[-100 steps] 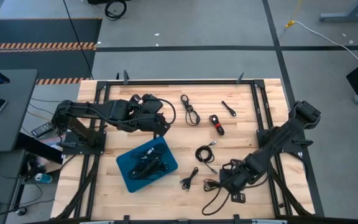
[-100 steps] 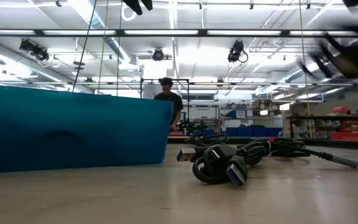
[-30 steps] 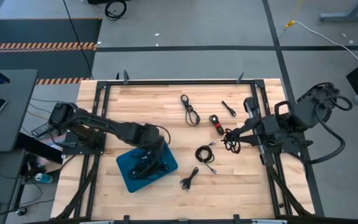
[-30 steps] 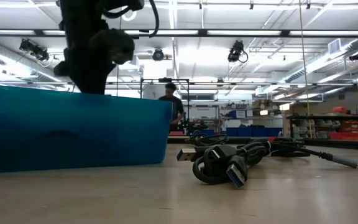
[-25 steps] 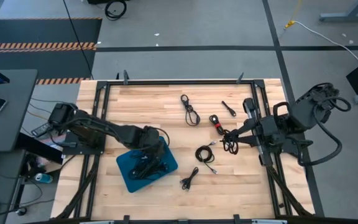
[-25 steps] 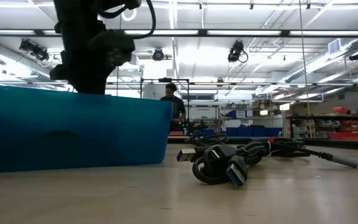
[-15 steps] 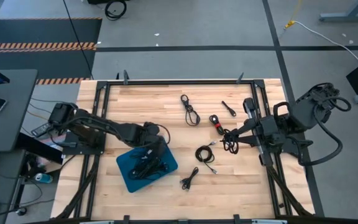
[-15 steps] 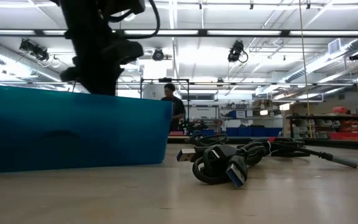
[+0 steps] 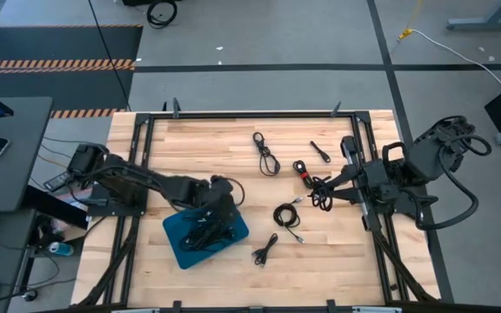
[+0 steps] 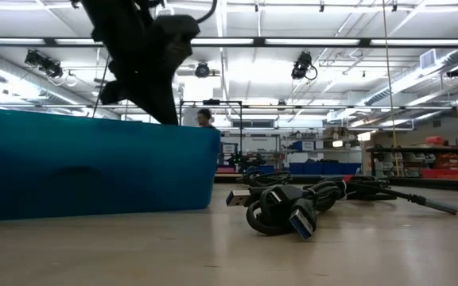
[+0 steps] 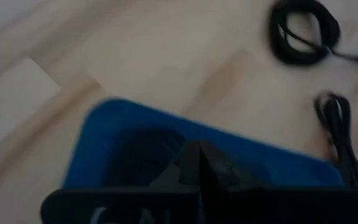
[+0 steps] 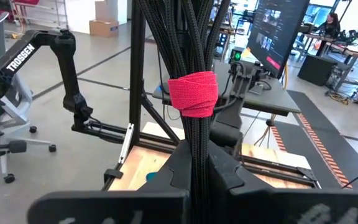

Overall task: Pick and place USB-C Cables
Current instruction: Put the black charger cable into the blue bin

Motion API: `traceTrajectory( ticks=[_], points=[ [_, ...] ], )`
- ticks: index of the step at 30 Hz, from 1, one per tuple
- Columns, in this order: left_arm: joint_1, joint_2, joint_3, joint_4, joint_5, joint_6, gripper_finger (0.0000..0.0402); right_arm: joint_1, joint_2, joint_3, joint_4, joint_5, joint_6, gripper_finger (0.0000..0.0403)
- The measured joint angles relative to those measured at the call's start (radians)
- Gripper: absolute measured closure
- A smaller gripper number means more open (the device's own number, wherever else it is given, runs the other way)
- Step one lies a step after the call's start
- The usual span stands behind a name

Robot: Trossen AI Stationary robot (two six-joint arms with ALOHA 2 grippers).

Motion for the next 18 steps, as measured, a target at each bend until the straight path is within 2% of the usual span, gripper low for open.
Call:
traceTrajectory(
  ticks=[10,15,18],
  points=[
    [-0.137,0.000,0.000,-0.064,0.008,-0.031,0.0401,-0.008,0.000,0.000,0.000,0.000,0.000,0.0385],
    [-0.215,-0.008,0.001,-0.106,0.024,-0.124,0.0401,-0.008,0.000,0.000,-0.001,0.000,0.000,0.0385],
    [-0.247,-0.014,0.067,-0.197,0.025,-0.162,0.0401,-0.008,0.000,0.000,-0.001,0.000,0.000,0.0385]
  ],
)
